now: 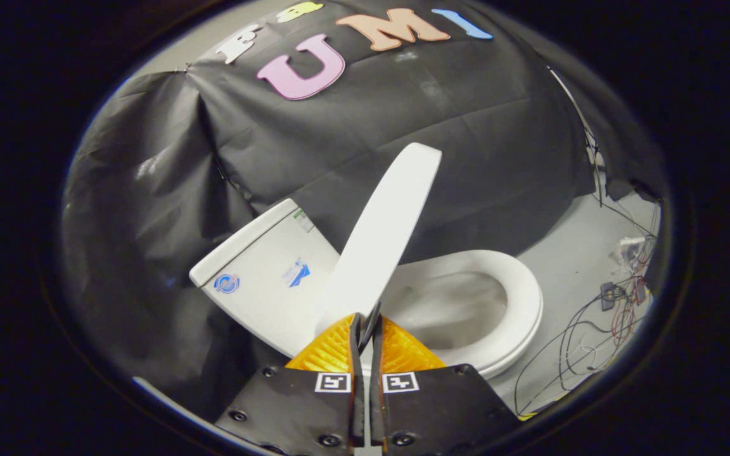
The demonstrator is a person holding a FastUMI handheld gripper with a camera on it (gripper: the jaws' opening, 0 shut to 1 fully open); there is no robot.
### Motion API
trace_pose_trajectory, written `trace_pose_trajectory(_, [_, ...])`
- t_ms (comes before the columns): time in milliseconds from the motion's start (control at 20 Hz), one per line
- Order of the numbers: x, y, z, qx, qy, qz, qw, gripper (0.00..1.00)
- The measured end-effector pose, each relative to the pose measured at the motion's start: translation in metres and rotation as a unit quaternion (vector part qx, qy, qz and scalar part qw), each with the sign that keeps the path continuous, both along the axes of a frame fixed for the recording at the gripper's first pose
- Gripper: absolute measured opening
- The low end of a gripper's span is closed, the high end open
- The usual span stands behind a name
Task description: Open the toilet lid.
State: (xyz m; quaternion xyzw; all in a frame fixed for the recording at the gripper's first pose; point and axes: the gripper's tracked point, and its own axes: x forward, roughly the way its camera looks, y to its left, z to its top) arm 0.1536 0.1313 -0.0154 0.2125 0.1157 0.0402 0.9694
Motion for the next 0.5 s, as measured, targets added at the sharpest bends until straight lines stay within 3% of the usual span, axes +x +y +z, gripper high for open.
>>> trace_pose_trajectory(500, [-0.0004, -0.0003, 0.0057, -0.042, -0.017, -0.019, 0.999, 0.04])
